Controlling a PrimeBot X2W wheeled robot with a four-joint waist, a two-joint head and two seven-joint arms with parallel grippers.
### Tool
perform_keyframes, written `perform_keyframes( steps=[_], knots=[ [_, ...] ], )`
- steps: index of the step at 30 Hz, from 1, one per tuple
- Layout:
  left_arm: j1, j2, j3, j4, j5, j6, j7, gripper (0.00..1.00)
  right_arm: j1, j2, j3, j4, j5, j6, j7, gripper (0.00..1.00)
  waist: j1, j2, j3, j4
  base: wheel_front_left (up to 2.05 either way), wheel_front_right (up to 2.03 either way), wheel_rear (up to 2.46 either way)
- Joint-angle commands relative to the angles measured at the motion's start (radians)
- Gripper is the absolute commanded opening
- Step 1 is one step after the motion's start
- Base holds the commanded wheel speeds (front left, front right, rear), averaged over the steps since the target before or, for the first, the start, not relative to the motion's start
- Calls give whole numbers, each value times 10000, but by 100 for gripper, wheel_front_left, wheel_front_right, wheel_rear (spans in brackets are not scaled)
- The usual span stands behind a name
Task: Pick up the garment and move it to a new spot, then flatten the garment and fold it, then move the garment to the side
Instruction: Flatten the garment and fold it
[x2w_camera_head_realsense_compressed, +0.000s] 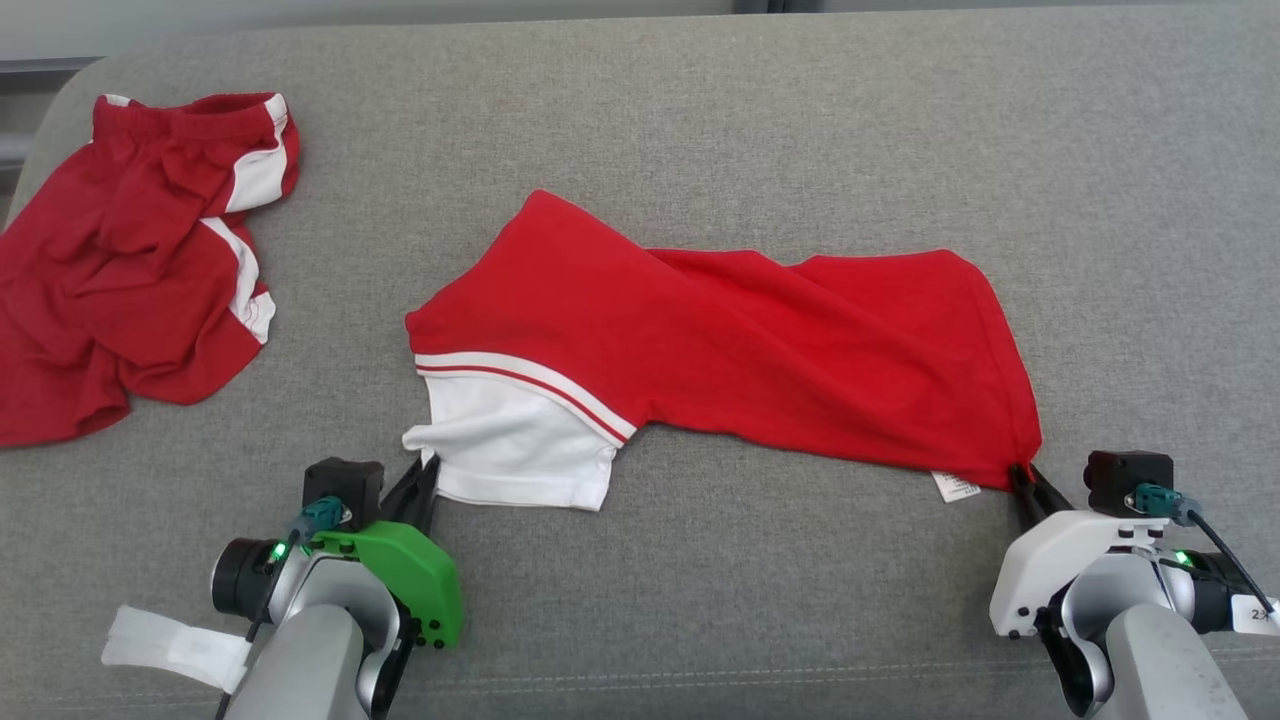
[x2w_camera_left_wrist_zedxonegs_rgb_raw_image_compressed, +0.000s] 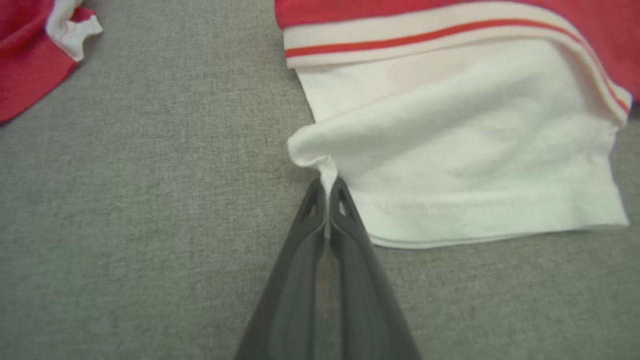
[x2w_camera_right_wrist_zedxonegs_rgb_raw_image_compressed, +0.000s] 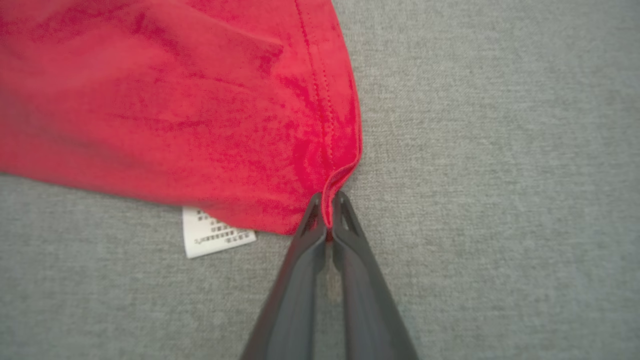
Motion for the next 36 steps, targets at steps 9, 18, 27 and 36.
perform_keyframes(
  steps=[9, 18, 27, 36],
  knots=[
    [18, -136, 487, -1020, -911, -144, -751, 0, -33, -35, -63, -354, 659, -15, -774, 0, 0, 0, -498, 7, 0, 0, 0],
    [-11, -148, 1088, -2939, -1772, -11, -392, 0, -366, -35, 477, -1286, 2037, -15, -597, 0, 0, 0, -991, -24, 0, 0, 0],
    [-2145, 415, 1484, -4114, -1845, 167, 427, 0, -2847, -77, 2035, -1545, 1889, -11, 622, 0, 0, 0, 19, -387, 0, 0, 0],
    [-5265, 973, 1434, -3980, -1488, 2, 682, 0, -5840, -621, 3260, -624, 2151, -11, 498, 0, 0, 0, 1366, -617, 0, 0, 0]
  ],
)
